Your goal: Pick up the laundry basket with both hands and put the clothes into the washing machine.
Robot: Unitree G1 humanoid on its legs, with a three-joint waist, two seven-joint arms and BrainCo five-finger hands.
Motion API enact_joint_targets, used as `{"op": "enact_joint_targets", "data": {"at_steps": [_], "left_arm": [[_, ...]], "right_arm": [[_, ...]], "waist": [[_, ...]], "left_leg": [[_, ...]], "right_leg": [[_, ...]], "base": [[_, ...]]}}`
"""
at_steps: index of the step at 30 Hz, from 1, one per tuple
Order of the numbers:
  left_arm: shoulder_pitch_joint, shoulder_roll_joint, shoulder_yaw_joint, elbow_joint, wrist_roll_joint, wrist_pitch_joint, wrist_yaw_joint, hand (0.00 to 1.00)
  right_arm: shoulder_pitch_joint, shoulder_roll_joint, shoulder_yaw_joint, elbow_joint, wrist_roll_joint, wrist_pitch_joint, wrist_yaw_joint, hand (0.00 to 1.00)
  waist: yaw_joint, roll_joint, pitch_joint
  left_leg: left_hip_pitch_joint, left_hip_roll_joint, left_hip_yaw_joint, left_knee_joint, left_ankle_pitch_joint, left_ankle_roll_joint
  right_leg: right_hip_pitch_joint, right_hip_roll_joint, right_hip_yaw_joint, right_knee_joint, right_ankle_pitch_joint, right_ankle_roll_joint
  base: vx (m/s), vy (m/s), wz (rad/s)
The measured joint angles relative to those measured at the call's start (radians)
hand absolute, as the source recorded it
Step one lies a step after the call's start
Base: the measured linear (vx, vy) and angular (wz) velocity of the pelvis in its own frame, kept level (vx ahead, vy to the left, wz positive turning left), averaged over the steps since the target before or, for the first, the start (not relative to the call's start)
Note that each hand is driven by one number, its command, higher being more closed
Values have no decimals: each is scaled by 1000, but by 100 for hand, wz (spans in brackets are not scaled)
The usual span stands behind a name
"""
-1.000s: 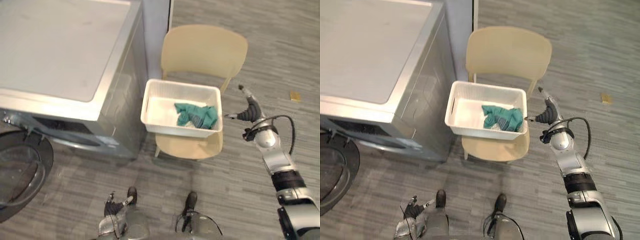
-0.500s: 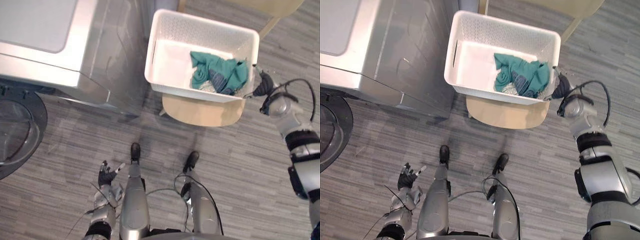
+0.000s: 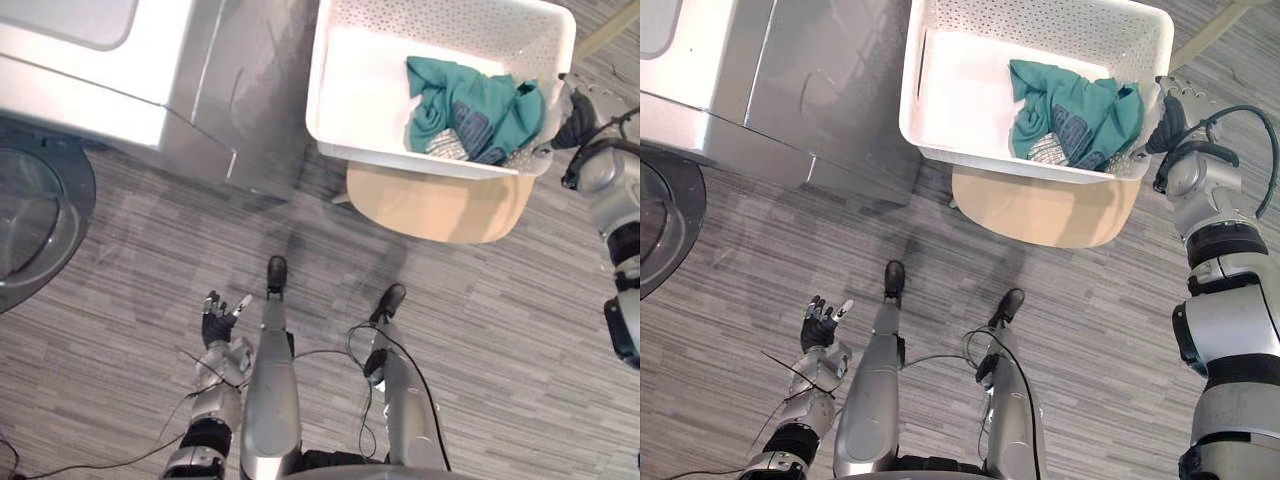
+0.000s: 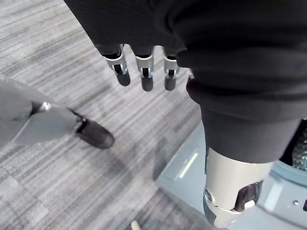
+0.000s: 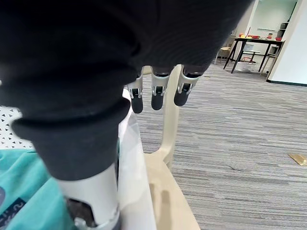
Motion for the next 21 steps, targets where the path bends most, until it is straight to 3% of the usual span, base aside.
{"op": "enact_joint_targets", "data": {"at_steps": [9,14,21], "left_arm": [[-22,2,5,9,1,6,0,0],[-41,3,6,8,1,12,0,0],[-41,15,16,30,1,21,0,0]], "right_arm": [[-1,-6,-16,-6,6,9,3,0],[-2,-18,-24,-57,25,15,4,0],[-15,-30,-56,-78,46,21,4,0]], "waist": [[4,-43,20],[4,-54,19],[5,-92,15]], "left_leg": [[-6,7,-1,6,1,-2],[-7,9,-3,11,1,-2],[0,15,-4,18,2,-2]], "right_leg": [[-2,5,-5,3,1,-1],[0,7,-5,3,14,6],[13,12,-1,3,14,6]], "base": [[-16,24,0],[-28,39,0],[-47,35,2]]}}
